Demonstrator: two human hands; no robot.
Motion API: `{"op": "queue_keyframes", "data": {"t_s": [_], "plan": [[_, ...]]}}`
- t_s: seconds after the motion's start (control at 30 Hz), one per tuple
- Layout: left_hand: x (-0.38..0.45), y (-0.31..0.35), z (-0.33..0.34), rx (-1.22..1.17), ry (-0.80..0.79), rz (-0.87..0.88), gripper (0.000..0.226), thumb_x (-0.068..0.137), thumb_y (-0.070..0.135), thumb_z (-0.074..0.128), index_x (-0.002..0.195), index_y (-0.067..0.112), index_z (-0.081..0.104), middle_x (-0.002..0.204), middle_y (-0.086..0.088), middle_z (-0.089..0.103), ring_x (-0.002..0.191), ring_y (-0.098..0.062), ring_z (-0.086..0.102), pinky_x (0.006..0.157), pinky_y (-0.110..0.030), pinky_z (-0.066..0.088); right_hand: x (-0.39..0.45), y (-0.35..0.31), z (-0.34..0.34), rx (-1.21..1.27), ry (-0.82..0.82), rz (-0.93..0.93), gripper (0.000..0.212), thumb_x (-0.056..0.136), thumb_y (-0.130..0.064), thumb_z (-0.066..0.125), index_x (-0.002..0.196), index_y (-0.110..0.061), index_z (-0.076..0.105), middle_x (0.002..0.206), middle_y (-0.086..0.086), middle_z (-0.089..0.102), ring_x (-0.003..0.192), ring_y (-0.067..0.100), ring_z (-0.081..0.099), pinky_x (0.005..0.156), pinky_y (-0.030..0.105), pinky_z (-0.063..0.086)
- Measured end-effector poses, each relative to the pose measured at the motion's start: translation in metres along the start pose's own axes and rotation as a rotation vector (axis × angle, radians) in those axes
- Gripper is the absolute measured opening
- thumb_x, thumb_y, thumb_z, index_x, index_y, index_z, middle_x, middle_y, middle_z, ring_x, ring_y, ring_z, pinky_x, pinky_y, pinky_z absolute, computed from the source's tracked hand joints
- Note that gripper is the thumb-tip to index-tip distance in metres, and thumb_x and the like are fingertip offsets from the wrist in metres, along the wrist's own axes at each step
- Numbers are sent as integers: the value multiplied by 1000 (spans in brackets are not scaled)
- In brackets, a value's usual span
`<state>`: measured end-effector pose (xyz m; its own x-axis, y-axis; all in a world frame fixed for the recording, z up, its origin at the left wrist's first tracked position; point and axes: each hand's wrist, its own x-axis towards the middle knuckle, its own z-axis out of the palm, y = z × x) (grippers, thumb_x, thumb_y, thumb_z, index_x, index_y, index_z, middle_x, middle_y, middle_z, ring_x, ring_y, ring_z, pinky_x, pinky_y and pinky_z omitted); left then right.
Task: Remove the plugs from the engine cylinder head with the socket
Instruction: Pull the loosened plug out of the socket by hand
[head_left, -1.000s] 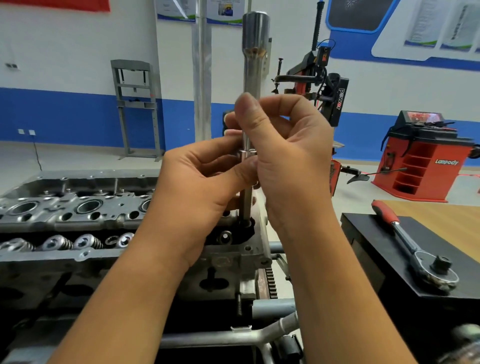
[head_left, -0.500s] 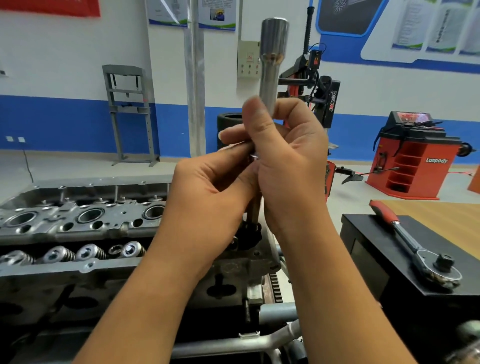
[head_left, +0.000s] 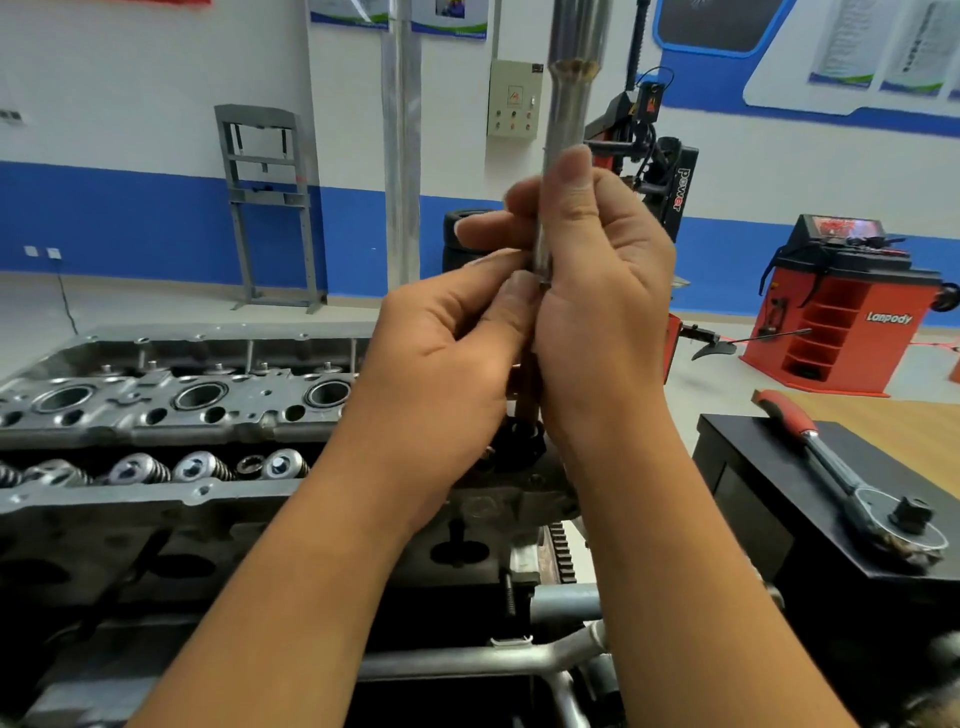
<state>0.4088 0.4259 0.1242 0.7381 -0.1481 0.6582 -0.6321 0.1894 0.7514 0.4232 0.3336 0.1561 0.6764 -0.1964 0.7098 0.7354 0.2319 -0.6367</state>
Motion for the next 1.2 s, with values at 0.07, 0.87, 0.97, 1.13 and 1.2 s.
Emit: {"op": "queue_keyframes", "data": {"t_s": [0.07,0.87,0.97,1.13,1.2], "plan": [[0,0,0,-3,-22,-19,28,108,14,51,125,22,72,112,-2,79,109,-21,75,90,-46,63,1,-2,-2,-3,20,10,39,110,-28,48,85,-4,65,88,29,72,76,25,74,75,46,61],[-1,0,0,-70,-7,-33,26,105,15,54,121,20,74,107,-1,80,99,-19,77,78,-35,64,-1,-7,1,-36,48,26,41,109,-37,48,84,-9,63,70,13,70,66,24,71,67,46,61],[-1,1,0,-22,23,-8,24,102,14,60,119,22,74,104,0,81,96,-18,78,77,-34,64,1,-9,-3,-32,38,57,42,108,-40,50,85,-9,66,74,13,73,64,21,71,63,36,61],[-1,-1,0,4,74,51,23,93,13,71,113,24,76,104,2,81,99,-17,78,83,-32,64,-3,-7,-2,-22,47,14,28,102,-36,62,88,-12,56,74,12,73,62,26,69,68,50,61],[-1,0,-1,-24,1,14,26,100,12,63,122,22,73,111,1,80,105,-18,77,85,-35,64,-2,-8,-3,-4,42,13,31,105,-35,58,85,-11,57,71,13,71,65,27,69,70,48,60]]}}
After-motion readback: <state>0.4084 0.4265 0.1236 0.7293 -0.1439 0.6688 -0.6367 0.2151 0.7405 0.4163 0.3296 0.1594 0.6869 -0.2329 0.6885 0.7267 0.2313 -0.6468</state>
